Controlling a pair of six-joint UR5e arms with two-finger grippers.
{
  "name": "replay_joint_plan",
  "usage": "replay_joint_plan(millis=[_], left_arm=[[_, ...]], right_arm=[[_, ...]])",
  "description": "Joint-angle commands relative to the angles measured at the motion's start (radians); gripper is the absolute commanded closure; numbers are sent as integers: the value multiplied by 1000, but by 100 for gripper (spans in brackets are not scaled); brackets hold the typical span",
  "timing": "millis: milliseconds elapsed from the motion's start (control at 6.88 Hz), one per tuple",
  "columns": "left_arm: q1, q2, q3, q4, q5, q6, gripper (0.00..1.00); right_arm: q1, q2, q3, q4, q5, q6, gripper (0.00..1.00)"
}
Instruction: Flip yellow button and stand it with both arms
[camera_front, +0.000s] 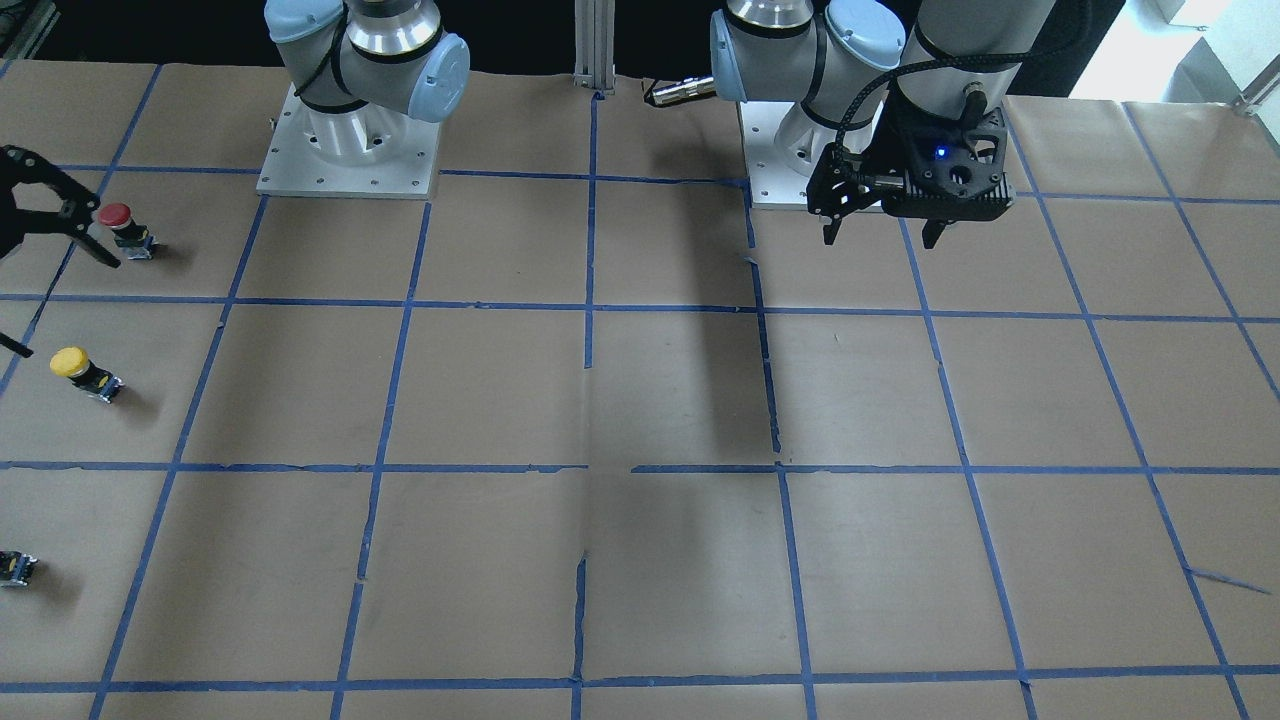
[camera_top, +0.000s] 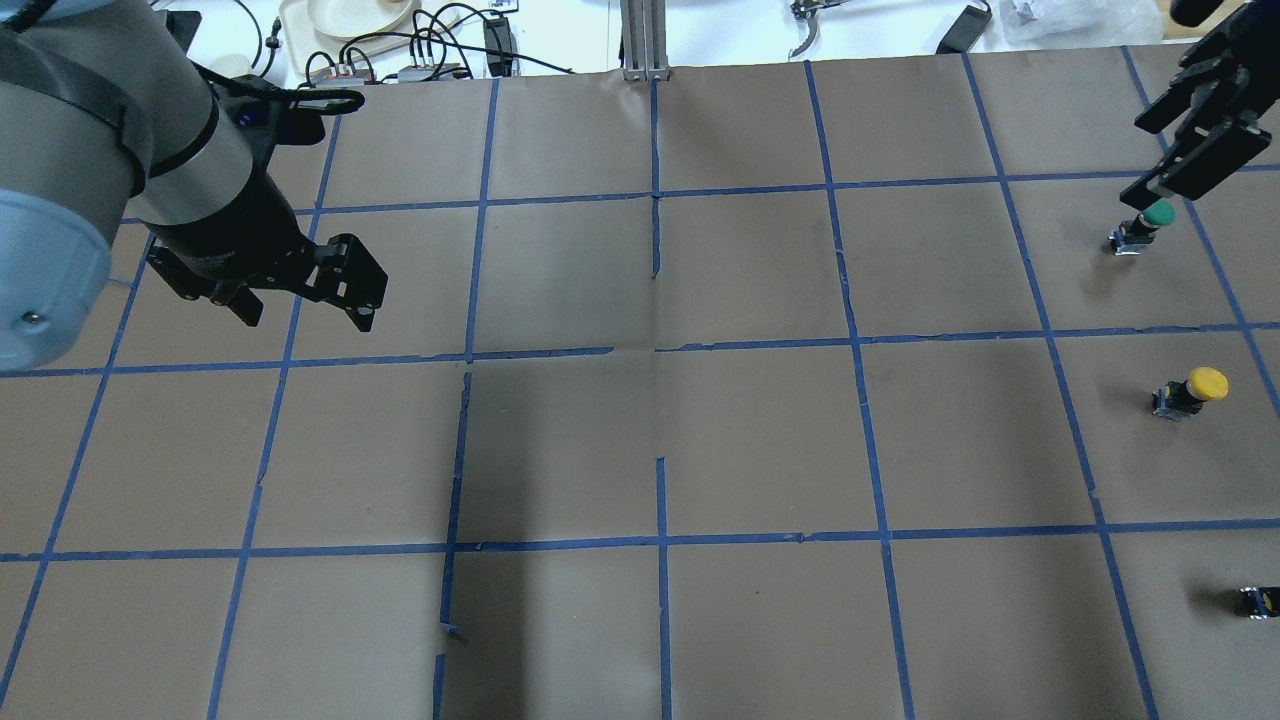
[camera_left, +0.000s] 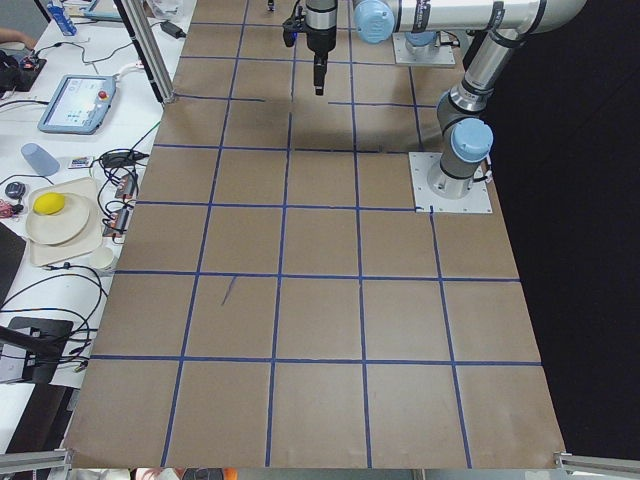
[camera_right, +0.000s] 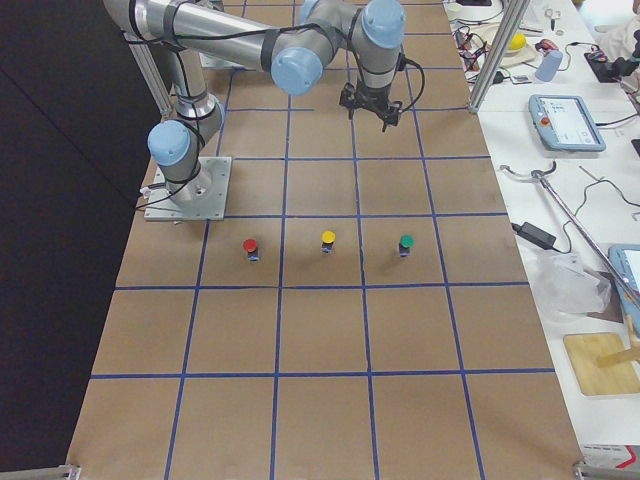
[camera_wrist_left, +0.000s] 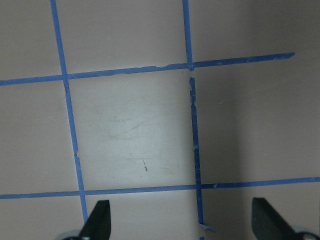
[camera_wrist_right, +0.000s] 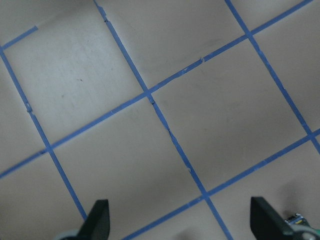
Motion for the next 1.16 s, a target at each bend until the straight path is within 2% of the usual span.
replay_joint_plan(millis=[0,291,436,726,872,1017], left_arm=[[0,2,1,0,0,0,0],[0,2,15,0,1,17,0],[0,2,9,0,1,15,0],[0,3,10,0,3,17,0],[0,5,6,0,1,11,0],[0,0,7,1,0,3,0]], right_arm=[[115,-91,4,64,3,335,0],[288,-92,1,52,-12,665,0],[351,-89,-2,49,-80,837,0],[410,-86,-4,46,-115,1194,0],[413,-79,-6,46,-186,1266,0],[413,-75,-9,44,-210,1280,0]])
